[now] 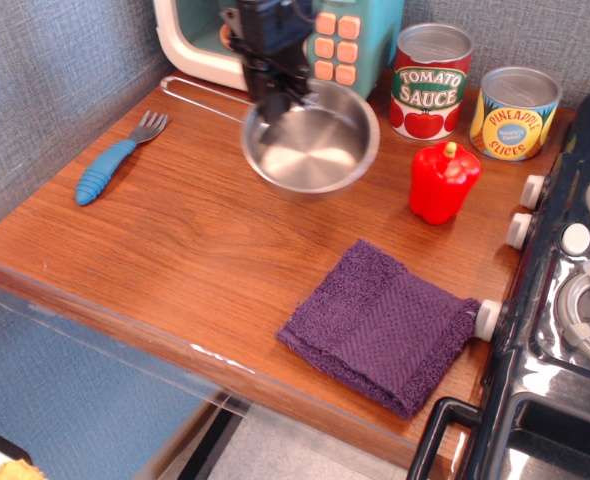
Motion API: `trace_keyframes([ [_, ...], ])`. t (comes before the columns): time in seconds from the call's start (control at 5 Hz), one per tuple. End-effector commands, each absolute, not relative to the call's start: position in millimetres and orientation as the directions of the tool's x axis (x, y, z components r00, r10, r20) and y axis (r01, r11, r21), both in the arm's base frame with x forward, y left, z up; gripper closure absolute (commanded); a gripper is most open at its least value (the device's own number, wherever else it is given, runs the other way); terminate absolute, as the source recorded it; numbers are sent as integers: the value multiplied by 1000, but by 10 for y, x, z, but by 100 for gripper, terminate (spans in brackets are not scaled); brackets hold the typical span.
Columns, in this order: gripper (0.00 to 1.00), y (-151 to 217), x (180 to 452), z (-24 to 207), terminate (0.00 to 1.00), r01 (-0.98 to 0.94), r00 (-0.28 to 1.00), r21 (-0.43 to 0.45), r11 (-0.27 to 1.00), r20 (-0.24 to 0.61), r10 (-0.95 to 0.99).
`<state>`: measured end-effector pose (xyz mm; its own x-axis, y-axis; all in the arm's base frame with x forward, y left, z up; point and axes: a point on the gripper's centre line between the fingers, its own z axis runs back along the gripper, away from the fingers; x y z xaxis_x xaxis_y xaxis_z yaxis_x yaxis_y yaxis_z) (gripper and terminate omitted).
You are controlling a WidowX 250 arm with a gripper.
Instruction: Move pot to the right of the blue fork.
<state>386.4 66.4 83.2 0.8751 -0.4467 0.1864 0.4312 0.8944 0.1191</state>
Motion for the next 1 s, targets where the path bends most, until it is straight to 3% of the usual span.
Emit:
trace_keyframes([
  [0.0, 100, 1352, 4275, 577, 0, 391, 905, 122, 912, 132, -405],
  [0.4, 100, 1271, 4303, 450, 0, 460, 879, 96, 883, 92, -468],
  [0.6, 0, 1256, 4246, 578, 0, 435, 885, 146, 889, 113, -451],
  [0.8, 0, 1281, 4199, 849, 0, 367, 905, 187, 911, 154, -397],
])
